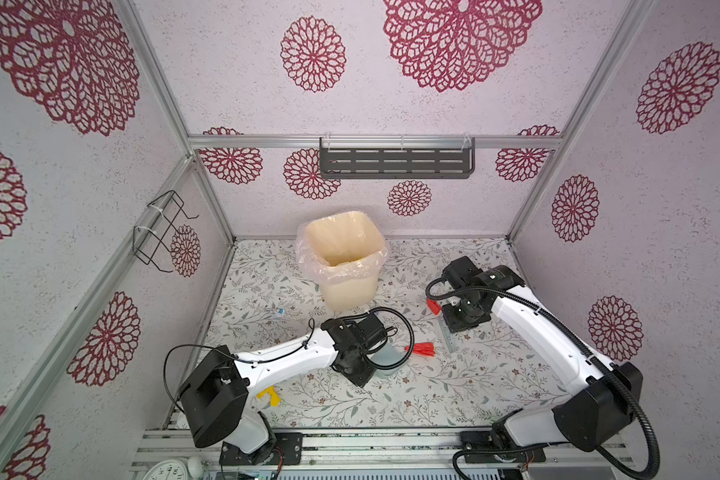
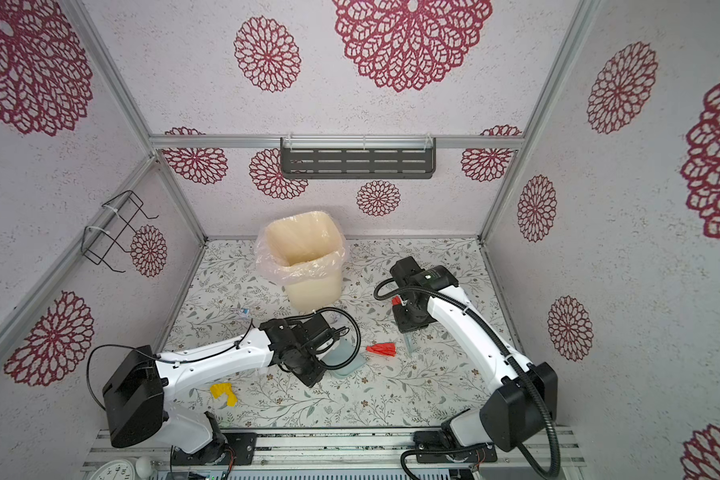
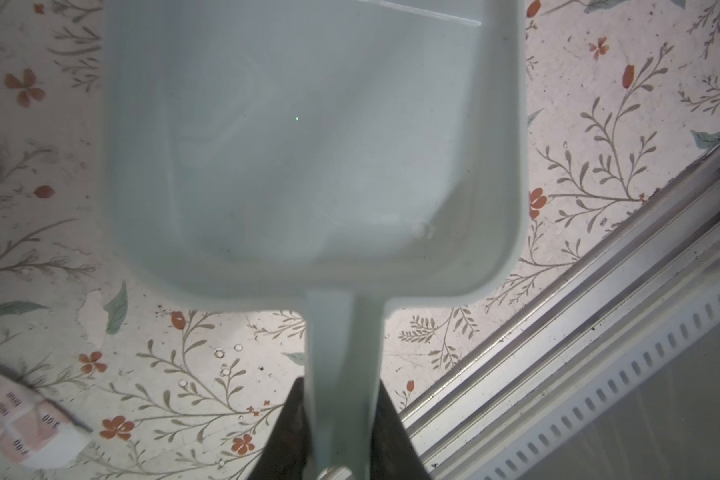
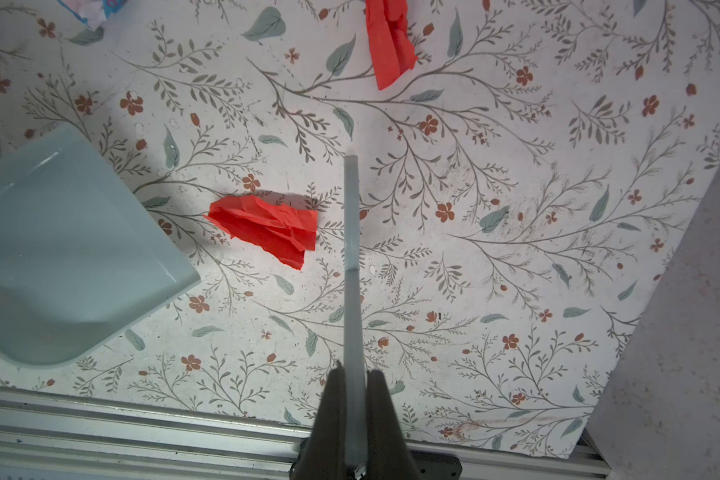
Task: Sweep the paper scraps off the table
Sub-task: 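Push the red tissue scrap into the dustpan with the right gripper fingers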
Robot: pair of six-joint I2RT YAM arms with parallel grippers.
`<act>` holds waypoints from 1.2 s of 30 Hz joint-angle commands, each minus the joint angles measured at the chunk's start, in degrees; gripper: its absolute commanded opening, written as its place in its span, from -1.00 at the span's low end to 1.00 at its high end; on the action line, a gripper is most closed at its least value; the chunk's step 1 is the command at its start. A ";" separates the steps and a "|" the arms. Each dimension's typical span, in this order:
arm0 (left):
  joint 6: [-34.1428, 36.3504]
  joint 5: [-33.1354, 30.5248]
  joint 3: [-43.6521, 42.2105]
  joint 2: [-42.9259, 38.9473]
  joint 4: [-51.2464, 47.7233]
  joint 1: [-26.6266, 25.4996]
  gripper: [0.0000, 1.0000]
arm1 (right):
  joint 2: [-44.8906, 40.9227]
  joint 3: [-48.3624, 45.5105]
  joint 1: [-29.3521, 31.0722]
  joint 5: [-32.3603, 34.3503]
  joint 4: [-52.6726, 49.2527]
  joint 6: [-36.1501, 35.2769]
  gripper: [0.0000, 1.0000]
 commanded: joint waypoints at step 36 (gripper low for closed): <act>-2.57 0.10 -1.86 0.60 -1.30 -4.13 -1.00 | 5.46 4.80 5.61 -2.25 0.33 -3.51 -1.00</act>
